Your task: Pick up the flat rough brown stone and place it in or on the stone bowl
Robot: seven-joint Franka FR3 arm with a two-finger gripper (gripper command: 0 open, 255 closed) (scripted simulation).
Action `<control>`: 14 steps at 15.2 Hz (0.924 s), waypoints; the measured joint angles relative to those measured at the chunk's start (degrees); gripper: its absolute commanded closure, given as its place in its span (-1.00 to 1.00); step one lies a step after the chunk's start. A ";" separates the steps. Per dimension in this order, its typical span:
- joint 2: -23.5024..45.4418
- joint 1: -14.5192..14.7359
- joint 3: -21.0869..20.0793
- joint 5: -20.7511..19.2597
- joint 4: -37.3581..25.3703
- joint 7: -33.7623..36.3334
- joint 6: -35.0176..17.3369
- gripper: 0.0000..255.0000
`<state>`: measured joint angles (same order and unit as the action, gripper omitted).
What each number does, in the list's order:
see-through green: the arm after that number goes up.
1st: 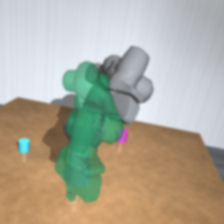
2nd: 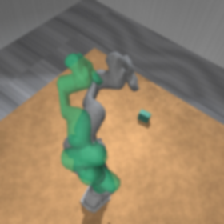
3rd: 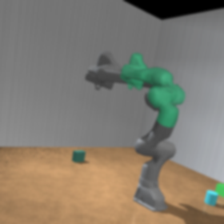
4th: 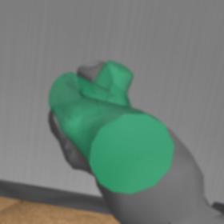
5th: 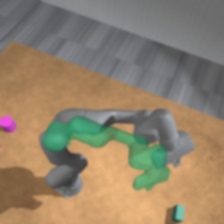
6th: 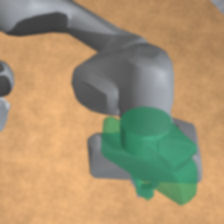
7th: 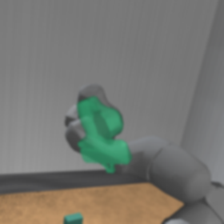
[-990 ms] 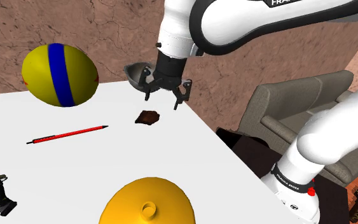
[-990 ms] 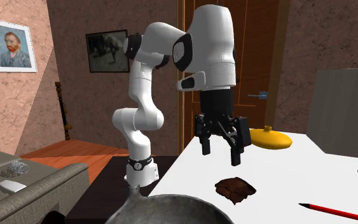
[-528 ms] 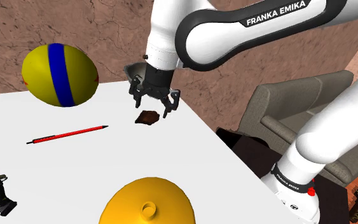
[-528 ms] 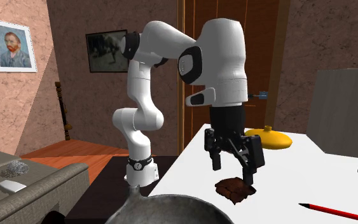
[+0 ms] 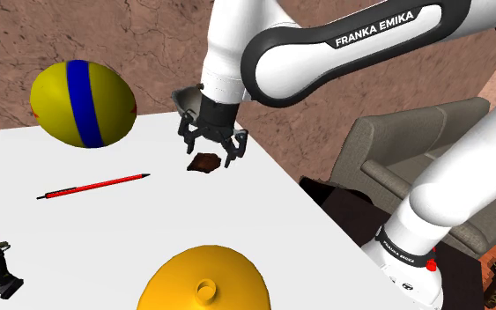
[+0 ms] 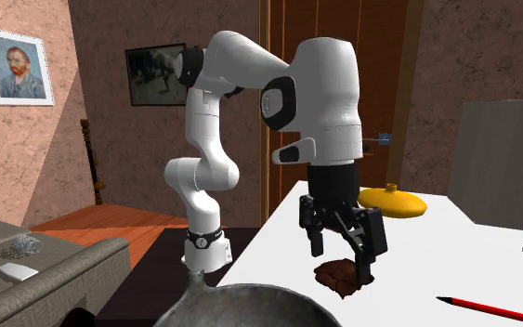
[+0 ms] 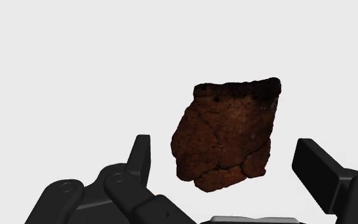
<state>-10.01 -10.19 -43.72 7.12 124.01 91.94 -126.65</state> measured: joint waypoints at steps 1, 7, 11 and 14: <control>0.00 0.00 0.00 0.00 0.00 0.00 0.00 1.00; -0.34 0.03 0.04 0.00 -0.44 0.02 0.16 1.00; -0.29 0.01 0.05 -0.01 -0.44 0.04 -0.05 1.00; -0.39 0.03 0.11 0.07 -0.68 -0.05 0.27 -1.00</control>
<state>-10.40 -10.17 -43.60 7.19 123.33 91.89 -126.38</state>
